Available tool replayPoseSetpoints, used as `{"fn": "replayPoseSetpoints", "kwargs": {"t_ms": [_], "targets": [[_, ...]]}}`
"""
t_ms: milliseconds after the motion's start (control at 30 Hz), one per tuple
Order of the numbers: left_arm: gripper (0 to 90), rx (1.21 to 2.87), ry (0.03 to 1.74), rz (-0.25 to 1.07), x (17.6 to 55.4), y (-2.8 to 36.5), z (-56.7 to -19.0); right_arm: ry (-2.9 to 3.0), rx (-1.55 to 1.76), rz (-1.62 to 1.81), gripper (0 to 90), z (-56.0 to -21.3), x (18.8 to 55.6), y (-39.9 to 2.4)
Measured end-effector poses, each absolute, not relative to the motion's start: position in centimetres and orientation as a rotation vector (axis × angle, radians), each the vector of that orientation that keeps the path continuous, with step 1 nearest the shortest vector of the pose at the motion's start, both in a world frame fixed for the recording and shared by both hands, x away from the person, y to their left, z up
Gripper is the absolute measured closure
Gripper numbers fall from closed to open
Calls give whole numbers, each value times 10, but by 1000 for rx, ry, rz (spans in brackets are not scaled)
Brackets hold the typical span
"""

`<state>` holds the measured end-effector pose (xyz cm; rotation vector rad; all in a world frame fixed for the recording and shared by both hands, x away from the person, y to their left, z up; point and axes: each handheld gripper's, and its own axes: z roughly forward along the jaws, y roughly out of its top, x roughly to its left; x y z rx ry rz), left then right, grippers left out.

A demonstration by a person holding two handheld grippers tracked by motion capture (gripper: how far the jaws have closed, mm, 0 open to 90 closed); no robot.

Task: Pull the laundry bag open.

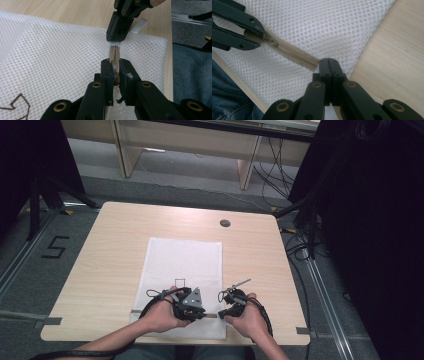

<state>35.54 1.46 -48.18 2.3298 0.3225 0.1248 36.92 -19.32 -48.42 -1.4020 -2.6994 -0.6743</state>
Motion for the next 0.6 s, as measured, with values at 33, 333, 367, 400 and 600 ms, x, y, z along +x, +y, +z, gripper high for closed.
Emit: {"fn": "replayPoseSetpoints", "kwargs": {"t_ms": [33, 333, 367, 400, 600], "targets": [[818, 2334, 322, 127, 355, 15, -482, -2699, -1401, -674, 900, -484, 369, -193], [818, 2331, 327, 126, 355, 17, -481, -2697, -1407, -672, 900, -484, 369, -193], [818, 2343, 299, 144, 356, 18, -480, -2696, -1408, -672, 900, -484, 369, -193], [818, 2333, 329, 124, 354, 18, -480, -2696, -1407, -671, 900, -484, 369, -193], [818, 2336, 323, 133, 354, 20, -479, -2695, -1406, -672, 900, -484, 369, -193]]}}
